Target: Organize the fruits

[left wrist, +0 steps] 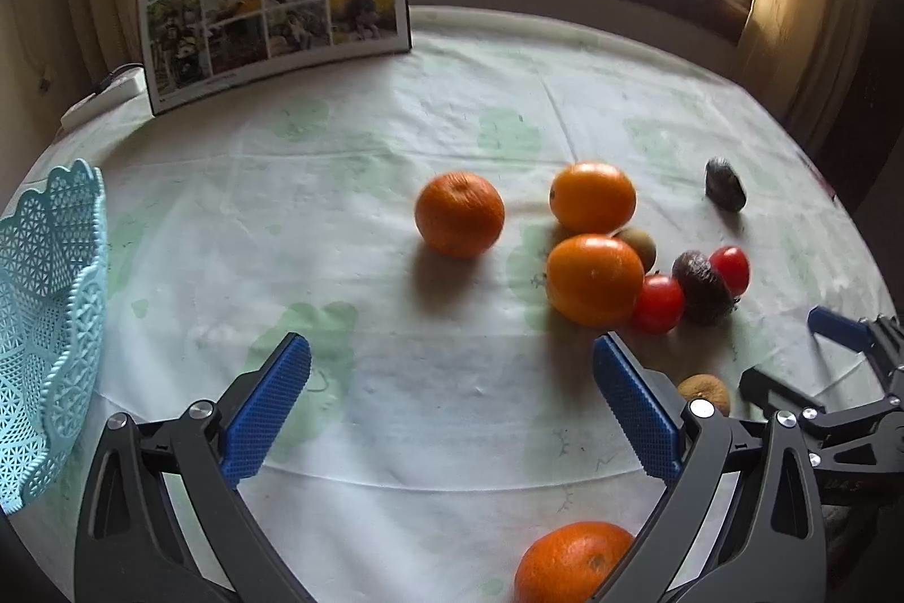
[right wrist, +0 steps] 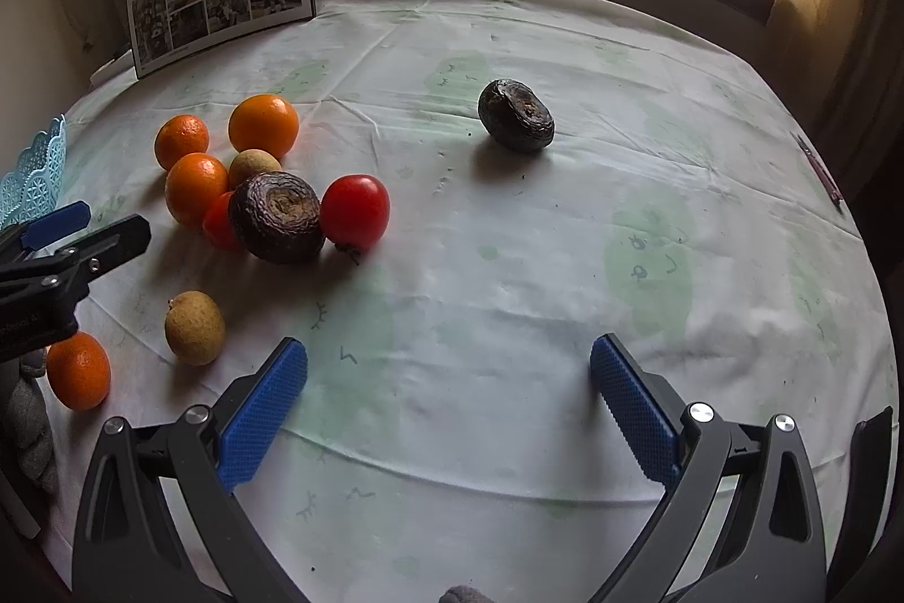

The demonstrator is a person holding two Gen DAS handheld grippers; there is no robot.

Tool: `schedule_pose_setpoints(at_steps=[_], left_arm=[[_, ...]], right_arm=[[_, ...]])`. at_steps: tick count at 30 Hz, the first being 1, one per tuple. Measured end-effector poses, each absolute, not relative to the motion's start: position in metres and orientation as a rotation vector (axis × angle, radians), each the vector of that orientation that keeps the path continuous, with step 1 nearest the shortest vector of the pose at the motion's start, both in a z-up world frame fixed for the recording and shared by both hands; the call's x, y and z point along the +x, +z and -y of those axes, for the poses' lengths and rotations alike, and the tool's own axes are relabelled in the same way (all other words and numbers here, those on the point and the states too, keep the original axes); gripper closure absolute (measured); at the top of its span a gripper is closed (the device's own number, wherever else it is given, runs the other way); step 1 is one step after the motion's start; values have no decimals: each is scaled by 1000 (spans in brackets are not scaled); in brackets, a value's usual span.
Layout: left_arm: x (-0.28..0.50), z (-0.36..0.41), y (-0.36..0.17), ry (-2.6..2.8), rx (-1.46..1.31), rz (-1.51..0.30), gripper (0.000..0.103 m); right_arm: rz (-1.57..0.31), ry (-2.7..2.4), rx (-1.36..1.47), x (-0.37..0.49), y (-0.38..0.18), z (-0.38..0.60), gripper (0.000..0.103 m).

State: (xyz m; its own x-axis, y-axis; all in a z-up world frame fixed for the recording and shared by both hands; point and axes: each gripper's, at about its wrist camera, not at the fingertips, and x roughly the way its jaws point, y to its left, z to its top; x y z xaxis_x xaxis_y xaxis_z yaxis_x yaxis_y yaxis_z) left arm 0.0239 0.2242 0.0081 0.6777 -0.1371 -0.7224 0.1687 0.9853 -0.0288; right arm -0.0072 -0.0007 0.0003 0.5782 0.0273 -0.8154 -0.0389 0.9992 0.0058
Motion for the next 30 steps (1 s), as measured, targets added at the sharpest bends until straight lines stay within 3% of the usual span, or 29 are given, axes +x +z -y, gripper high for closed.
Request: schedule_pose_setpoints(at_steps=[10,22,24,26,30], left_arm=[[-21,-243,29,-219,50,-746,2],[-42,-227,13,-343,98,-843,2],[-41,-227,10,-349,95,-856,4],[-40,-227,8,-355,93,-869,14],[-39,-225,0,-381,87,-910,19]], right_arm=[[-958,44,-10,-6,1,3,5],[-959,53,-14,-7,0,3,5],[-960,53,-14,-7,0,3,5],[-960,53,-14,-7,0,4,5],[-959,53,-13,-7,0,3,5]])
